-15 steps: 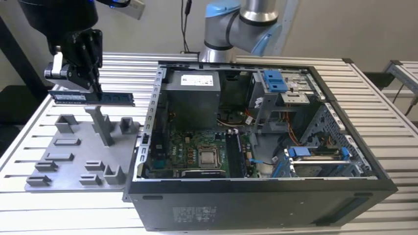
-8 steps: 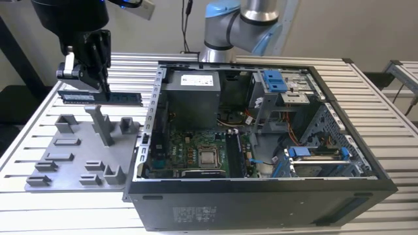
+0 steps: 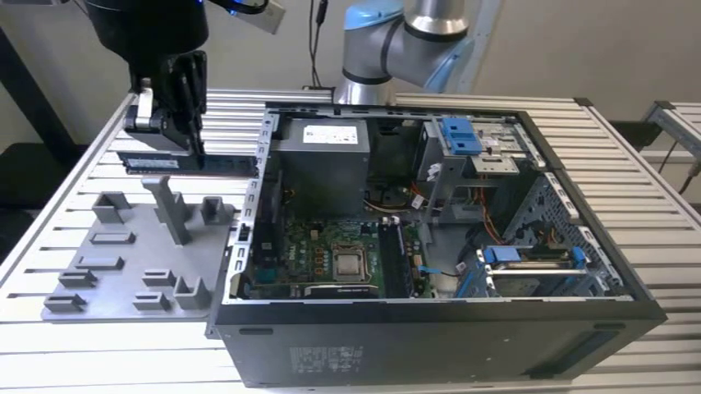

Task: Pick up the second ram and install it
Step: 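Pick up the second ram and move it above second insertion slot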

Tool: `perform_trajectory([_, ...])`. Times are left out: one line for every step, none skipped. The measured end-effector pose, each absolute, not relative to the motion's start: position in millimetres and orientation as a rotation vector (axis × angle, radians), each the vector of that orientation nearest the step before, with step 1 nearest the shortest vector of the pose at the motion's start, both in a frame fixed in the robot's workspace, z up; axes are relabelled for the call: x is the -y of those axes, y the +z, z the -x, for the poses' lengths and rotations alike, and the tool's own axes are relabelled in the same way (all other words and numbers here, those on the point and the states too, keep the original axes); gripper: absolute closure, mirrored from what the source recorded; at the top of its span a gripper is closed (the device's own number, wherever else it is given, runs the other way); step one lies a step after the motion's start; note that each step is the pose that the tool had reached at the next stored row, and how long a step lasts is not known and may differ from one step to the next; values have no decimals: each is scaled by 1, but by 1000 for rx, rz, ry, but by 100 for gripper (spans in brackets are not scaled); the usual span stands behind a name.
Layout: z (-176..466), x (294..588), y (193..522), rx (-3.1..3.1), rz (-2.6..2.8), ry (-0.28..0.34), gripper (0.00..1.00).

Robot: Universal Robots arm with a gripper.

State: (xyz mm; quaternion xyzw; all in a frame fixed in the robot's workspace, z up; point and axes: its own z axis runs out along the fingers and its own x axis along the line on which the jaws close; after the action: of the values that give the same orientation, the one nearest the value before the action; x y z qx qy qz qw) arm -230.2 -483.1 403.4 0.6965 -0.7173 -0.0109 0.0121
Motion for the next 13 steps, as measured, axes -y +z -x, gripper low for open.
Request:
perform_trajectory([228,483,403,2236,-2172,-34,86])
perform_trajectory([226,483,403,2236,-2172,-34,86])
perform_trajectory([224,483,403,2236,-2172,-34,86])
perform_trajectory([221,483,403,2236,-2172,-34,86])
perform_trajectory([219,483,403,2236,-2172,-34,86])
perform_trajectory([217,483,403,2236,-2172,-34,86])
perform_trajectory([215,483,403,2236,-2172,-34,86])
perform_trajectory([213,483,403,2236,-2172,-34,86])
perform_trajectory([211,483,403,2236,-2172,-34,86])
perform_trajectory([209,483,403,2236,-2172,-34,86])
perform_trajectory([207,483,403,2236,-2172,-34,86])
perform_trajectory([205,483,403,2236,-2172,-34,86])
perform_trajectory([203,483,403,2236,-2172,-34,86])
